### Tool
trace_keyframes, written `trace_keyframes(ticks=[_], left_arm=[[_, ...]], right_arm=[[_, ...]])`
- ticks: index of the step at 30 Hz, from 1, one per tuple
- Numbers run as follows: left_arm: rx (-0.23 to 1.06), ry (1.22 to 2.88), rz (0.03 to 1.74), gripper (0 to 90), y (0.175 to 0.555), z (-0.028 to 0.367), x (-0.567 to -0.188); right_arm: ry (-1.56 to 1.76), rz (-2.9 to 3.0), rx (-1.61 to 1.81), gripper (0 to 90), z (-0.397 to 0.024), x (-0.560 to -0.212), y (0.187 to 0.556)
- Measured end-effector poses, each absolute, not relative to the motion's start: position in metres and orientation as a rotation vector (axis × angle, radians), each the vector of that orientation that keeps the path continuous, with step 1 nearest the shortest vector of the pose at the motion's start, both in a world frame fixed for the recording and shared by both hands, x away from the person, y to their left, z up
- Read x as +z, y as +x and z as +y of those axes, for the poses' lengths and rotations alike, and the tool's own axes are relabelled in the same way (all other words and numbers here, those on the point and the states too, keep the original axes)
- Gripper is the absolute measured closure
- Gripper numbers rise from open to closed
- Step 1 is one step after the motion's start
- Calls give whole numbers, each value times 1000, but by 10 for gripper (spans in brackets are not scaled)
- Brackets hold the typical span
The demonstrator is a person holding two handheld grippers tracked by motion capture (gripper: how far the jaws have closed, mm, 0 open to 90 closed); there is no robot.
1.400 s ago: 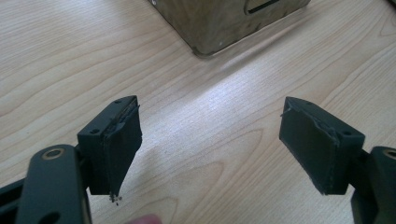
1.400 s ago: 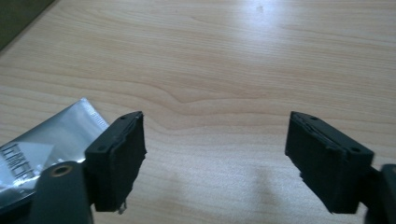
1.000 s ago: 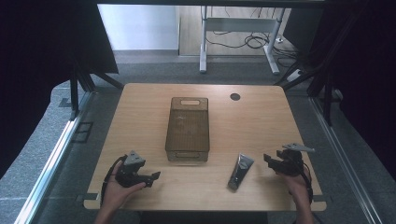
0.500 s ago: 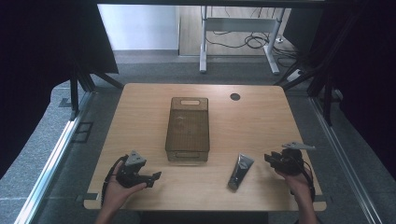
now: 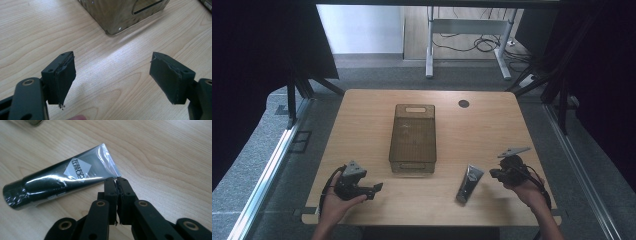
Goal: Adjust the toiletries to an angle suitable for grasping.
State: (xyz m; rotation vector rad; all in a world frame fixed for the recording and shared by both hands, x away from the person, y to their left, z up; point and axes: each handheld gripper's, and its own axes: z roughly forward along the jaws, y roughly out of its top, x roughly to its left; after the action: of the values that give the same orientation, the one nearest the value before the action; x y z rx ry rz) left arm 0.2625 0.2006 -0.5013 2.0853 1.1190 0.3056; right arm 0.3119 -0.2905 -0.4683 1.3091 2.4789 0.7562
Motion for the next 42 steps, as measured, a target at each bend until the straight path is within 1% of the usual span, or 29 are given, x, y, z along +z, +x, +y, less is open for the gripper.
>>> trace_keyframes(ticks=[2,9,18,26,42], left_arm=[[306,2081,1121,212,262,201,-501],[306,2083,1126,212,262,201,-501],[298,2085,1119,212,261,201,-500],[297,2086,1129,212,264,202,-503],[296,2092,1125,212,264,201,-504]], right_arm=[[1302,2516,732,895,-289,-467,312],[1232,2628,680,897,-279,-467,304],[1094,2802,600,898,-245,-470,291],[1057,2906,606,898,-229,-474,287],[997,2950,581,898,-213,-480,283]])
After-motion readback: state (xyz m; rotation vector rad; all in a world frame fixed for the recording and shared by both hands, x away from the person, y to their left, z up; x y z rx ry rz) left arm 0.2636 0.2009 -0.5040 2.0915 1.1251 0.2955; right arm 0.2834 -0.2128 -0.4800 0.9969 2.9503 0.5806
